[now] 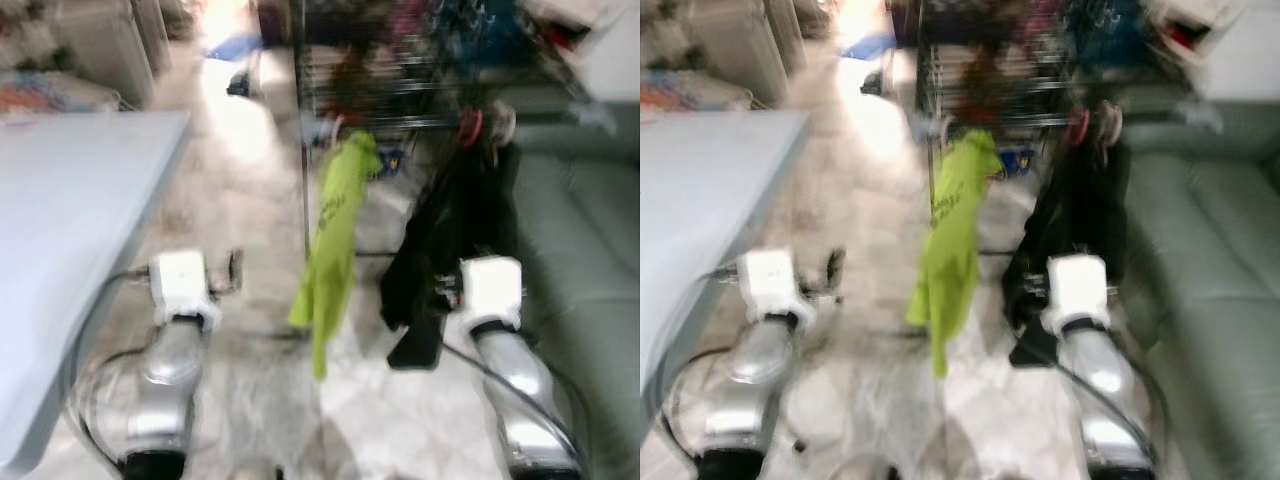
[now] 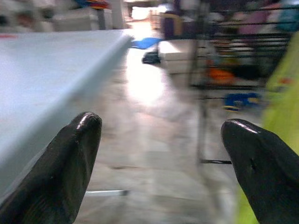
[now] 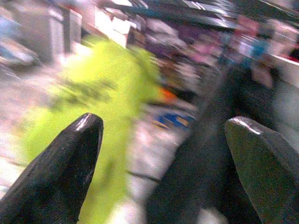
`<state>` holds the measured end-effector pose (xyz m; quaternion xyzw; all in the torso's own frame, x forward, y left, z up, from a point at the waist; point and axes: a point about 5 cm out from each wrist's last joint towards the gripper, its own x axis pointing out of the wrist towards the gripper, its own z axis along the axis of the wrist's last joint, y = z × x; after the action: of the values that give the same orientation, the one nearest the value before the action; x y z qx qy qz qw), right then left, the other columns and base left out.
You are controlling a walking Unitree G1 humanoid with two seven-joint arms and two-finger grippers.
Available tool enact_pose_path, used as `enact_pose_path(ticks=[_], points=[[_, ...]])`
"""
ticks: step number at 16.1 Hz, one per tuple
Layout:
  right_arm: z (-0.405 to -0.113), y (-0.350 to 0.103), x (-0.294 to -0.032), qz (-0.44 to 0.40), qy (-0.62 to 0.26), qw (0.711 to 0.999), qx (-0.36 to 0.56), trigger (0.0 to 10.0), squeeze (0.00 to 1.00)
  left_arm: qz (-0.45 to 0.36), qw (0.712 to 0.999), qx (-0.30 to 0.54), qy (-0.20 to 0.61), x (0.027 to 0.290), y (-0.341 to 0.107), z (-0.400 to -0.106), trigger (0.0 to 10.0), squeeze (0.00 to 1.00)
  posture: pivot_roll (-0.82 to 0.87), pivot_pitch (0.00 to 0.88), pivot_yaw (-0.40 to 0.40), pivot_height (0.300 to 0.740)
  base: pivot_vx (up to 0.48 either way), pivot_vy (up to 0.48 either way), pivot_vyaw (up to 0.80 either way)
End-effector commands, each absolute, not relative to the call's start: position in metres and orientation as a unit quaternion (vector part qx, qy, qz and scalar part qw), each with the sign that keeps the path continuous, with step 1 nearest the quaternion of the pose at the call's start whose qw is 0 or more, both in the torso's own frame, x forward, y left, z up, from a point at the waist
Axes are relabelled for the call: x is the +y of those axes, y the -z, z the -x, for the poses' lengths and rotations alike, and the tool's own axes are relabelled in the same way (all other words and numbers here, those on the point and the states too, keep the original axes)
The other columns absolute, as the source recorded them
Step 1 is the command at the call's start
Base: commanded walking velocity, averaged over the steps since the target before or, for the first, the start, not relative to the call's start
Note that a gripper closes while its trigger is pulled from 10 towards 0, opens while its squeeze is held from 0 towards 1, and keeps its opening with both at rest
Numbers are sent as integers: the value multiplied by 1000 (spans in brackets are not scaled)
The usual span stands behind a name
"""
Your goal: Hang hanger
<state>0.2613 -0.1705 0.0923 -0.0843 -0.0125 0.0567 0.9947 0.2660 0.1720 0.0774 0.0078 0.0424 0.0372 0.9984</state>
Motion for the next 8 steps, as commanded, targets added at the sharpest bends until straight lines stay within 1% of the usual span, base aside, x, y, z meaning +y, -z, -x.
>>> enact_pose_path(ticks=[1,3,4,8], points=[[-261,-94,-179,91,-43,995,-13,10000,0,0,999,39,-23,165,-78,-266,10000,0,-27,0,58,740,0,0,0],[-262,-94,-182,85,-32,996,-14,10000,0,2,999,38,-18,165,-79,-267,10000,0,-28,0,57,740,0,0,0],[-262,-94,-184,91,-29,995,-14,10000,0,4,1000,29,-5,163,-81,-268,10000,0,-29,0,56,740,0,322,0],[-262,-95,-184,92,-29,995,-14,10000,0,9,1000,28,4,158,-81,-269,10000,0,-33,0,55,740,245,414,0]])
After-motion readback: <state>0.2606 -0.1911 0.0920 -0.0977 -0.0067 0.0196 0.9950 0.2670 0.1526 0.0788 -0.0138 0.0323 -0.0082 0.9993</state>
